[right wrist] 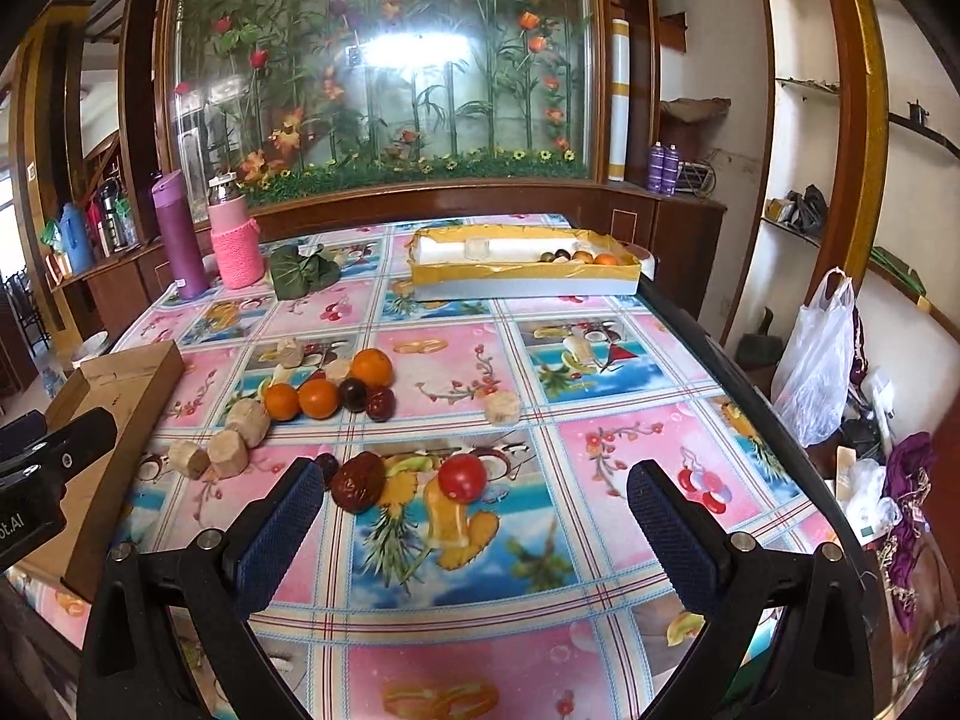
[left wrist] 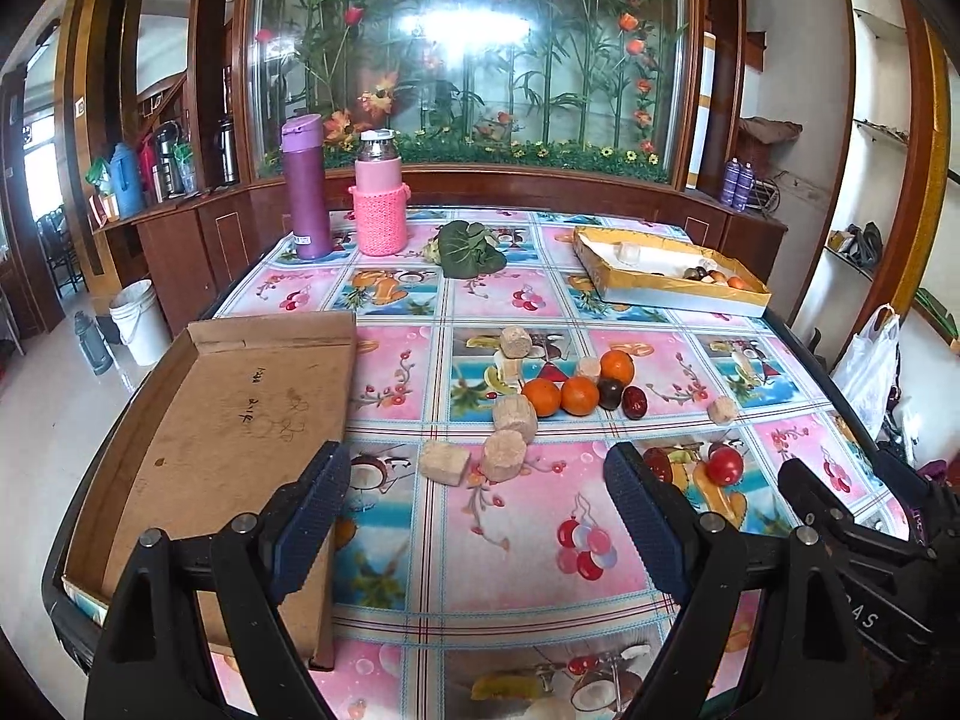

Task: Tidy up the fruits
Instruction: 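Move both tools toward the fruit pile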

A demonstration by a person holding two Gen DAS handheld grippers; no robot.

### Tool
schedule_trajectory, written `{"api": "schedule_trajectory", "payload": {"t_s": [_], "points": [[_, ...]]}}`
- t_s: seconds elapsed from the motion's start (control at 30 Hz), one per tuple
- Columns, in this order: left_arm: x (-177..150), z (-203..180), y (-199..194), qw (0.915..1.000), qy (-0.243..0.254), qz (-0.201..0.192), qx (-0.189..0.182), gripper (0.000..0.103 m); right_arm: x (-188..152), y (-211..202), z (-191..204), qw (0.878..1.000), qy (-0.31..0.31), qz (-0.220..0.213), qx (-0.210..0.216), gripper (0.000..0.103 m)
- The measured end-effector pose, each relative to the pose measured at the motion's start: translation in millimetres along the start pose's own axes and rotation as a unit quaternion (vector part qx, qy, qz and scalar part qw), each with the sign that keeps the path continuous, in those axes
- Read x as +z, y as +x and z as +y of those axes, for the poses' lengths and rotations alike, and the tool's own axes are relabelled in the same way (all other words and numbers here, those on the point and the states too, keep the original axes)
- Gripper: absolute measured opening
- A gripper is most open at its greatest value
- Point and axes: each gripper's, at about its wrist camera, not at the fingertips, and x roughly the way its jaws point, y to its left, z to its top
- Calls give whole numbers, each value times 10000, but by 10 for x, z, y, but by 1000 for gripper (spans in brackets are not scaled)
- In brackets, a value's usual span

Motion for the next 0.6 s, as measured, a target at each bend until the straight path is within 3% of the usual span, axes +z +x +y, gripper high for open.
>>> {"api": "schedule_trajectory", "payload": {"t_s": [0.6], "points": [[-63,-88,129,9996,73,247,-96,86,-108,130,-21,9994,88,243,214,102]]}}
